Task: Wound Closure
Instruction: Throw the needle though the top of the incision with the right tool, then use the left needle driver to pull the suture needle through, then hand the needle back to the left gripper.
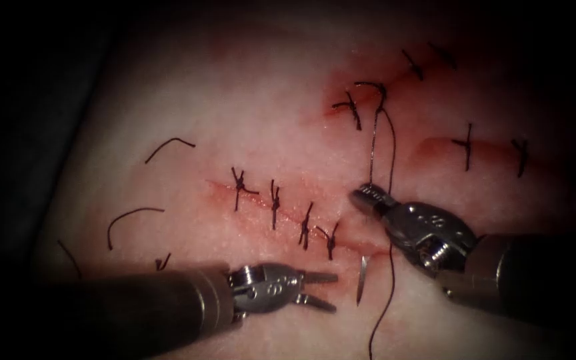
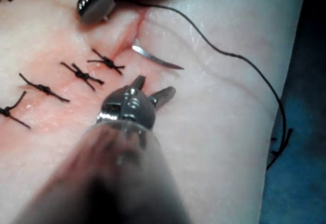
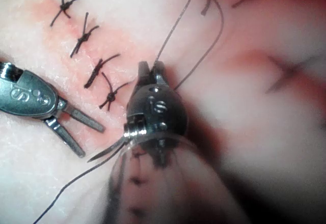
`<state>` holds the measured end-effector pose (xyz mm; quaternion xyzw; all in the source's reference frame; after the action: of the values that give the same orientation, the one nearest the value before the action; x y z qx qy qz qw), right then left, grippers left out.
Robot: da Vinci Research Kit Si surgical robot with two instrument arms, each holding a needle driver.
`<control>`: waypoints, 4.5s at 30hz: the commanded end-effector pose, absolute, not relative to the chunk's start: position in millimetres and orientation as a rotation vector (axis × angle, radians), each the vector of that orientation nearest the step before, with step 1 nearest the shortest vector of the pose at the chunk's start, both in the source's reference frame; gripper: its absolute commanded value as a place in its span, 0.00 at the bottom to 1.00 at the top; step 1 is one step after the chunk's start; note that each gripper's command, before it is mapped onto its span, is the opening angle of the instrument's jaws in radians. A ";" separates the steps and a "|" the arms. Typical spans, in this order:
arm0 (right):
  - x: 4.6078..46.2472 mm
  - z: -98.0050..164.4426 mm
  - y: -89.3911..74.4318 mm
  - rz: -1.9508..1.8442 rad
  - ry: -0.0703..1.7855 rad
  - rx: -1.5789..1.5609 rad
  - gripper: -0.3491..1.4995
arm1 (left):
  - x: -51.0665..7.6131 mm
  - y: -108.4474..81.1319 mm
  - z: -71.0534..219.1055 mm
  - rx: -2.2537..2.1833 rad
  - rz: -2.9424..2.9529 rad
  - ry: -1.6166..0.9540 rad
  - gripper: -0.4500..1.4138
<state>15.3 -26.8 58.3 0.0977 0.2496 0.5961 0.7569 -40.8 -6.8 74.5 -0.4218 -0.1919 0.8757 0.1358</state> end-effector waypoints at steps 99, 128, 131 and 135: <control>5.0 55.3 -27.6 1.256 0.961 0.329 0.72 | -43.1 9.1 53.4 -2.301 2.356 -0.084 0.00; 7.5 52.2 -23.4 1.617 1.114 0.979 0.94 | -44.0 0.6 61.2 -2.379 2.396 0.084 0.00; 8.4 52.3 -23.3 1.635 1.114 1.020 0.94 | -44.2 0.5 61.5 -2.379 2.396 0.091 0.00; 9.2 52.6 -23.2 1.658 1.147 1.067 0.96 | -44.3 0.5 61.6 -2.385 2.391 0.090 0.00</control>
<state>8.4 -22.9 51.9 0.4242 0.4563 0.6619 0.4168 -43.8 0.6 61.0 -0.7002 0.0270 0.7036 -0.1180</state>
